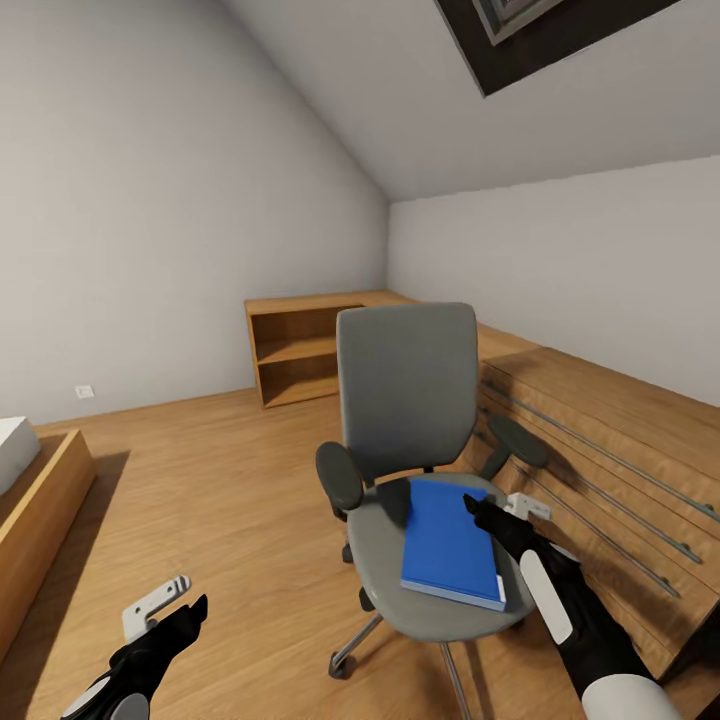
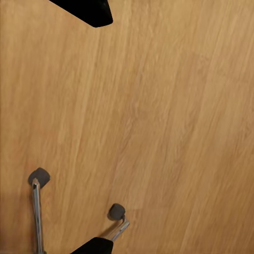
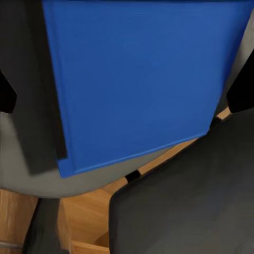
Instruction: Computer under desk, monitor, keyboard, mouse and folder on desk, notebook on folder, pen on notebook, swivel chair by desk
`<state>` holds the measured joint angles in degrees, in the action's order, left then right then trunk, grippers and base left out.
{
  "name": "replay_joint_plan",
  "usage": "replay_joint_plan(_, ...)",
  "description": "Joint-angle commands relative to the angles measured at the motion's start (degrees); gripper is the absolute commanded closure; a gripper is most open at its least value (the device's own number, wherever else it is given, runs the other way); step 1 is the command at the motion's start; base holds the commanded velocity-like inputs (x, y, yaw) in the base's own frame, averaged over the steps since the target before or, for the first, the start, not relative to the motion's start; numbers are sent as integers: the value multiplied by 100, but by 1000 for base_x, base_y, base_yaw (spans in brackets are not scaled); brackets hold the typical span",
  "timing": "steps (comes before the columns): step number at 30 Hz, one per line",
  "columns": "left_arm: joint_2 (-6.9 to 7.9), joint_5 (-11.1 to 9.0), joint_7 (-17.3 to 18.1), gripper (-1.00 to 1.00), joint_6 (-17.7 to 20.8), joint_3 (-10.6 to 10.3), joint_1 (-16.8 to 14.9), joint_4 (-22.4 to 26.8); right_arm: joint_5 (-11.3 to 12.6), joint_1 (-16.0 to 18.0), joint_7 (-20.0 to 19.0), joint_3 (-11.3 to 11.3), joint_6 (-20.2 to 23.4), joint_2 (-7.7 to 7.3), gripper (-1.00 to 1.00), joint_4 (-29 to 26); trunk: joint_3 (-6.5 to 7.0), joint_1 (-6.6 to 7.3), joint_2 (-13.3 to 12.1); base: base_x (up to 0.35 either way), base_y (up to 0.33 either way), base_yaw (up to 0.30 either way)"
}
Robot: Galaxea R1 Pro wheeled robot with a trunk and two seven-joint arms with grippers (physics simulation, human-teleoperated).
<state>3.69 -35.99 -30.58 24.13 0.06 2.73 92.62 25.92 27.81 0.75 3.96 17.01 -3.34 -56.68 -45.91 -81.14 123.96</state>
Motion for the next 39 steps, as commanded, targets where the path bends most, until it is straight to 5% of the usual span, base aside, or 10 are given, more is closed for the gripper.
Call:
replay_joint_plan(1,1,-48,-31,-100,14,-5,-1,10,39,0,10,-23,33,0,-100,-9,-5,0,2,0,0,0)
replay_joint_plan(12,1,-41,-3,-100,5,-42,-1,10,-345,5,101,-192,40,0,-100,-2,-5,0,2,121,0,0)
replay_joint_plan(31,-14,-40,-9,-100,-1,-41,-1,10,-390,5,264,-201,49,0,-100,209,-5,0,2,59,0,0)
replay_joint_plan(39,-17,-40,-9,-100,-5,-49,-1,10,-402,5,271,-199,49,-6,-100,226,-148,-175,323,2,0,0)
